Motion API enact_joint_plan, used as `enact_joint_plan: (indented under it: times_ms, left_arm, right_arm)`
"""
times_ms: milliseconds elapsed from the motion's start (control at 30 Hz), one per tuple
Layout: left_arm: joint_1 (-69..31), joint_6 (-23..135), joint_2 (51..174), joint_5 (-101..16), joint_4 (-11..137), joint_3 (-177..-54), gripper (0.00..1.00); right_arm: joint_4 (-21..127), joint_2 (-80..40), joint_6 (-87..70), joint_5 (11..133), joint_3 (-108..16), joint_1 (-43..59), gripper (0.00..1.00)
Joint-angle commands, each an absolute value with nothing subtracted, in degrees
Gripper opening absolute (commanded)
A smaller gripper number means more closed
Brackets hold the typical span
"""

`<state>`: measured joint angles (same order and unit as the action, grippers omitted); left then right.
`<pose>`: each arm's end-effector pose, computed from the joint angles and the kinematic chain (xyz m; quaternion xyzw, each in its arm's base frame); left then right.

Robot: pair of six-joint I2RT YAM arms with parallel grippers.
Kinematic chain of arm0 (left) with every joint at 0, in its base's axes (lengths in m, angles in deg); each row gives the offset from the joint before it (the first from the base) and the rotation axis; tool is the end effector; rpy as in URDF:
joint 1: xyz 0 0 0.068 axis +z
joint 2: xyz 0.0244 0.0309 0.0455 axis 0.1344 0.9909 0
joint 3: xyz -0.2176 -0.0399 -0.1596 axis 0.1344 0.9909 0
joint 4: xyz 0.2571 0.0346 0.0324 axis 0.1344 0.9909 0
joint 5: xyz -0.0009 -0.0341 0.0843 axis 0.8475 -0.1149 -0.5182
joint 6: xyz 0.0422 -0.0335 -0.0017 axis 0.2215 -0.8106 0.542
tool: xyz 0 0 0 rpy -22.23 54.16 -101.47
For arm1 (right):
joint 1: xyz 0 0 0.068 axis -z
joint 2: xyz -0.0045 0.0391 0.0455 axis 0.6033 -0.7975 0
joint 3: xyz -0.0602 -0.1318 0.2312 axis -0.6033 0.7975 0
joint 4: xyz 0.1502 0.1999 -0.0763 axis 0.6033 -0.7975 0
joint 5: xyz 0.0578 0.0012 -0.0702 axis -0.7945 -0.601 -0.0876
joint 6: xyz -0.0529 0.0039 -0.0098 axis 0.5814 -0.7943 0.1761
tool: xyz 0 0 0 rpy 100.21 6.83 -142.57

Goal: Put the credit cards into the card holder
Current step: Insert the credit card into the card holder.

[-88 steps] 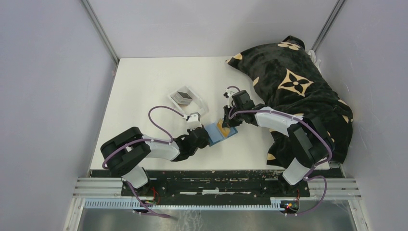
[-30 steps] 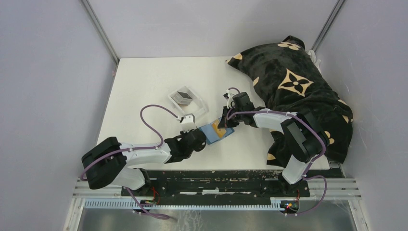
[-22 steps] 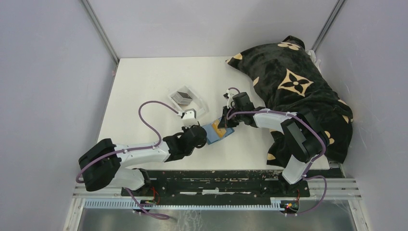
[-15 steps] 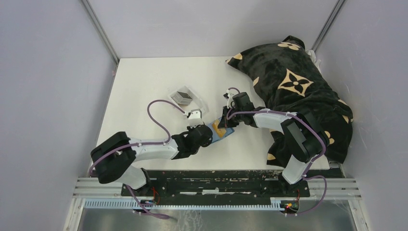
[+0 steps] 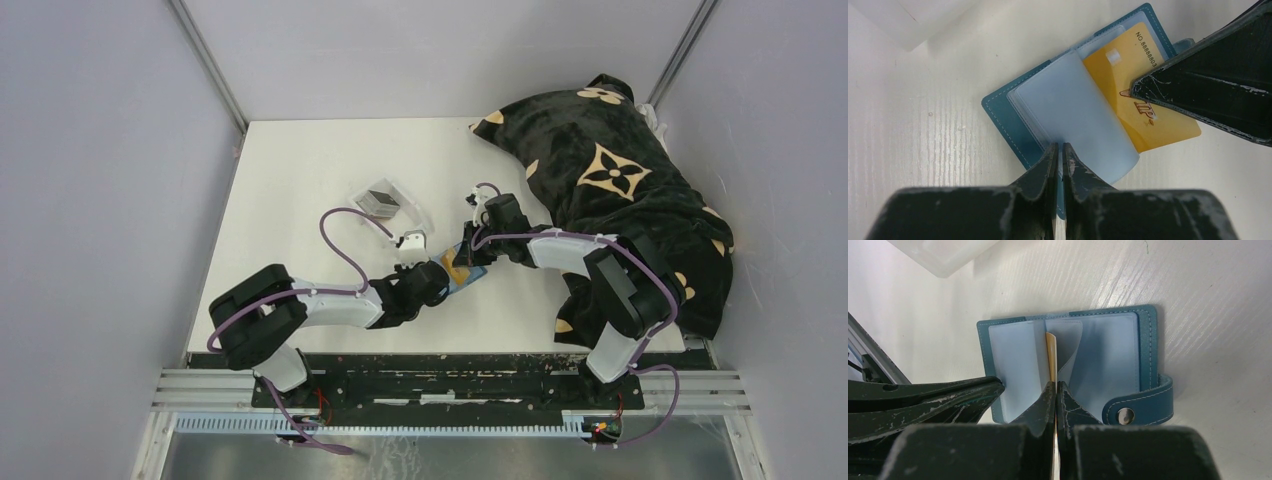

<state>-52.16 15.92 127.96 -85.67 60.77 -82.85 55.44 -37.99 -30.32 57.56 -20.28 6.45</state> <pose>0.1648 -0.2434 0.1476 -0.0432 0.8934 -0.1296 0.4280 0.2857 0.1851 0.1498 -0.0876 0.9122 0.3329 0.2224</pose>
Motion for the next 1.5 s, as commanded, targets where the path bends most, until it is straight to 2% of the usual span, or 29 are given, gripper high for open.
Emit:
enact_joint_plan:
  times_ms: [0,1000,1467]
  left_arm:
    - [-52.5,16.3,127.8,-86.7,59.6,-82.6,0.12]
    - [-52.5,14.1,129.3,-85.7,62.7,-78.8,0.10]
    - [-52.4,14.1,129.2,-85.9,62.7,-78.9,0.10]
  right_arm:
    - [55.4,-36.4,-30.0,59.9,-18.7,6.2,0.01]
    - [62.9,-31.6,-32.8,60.8,-16.2,6.3,0.01]
    - [64.7,-34.3,-34.0,56.6,-16.4,6.2,0.01]
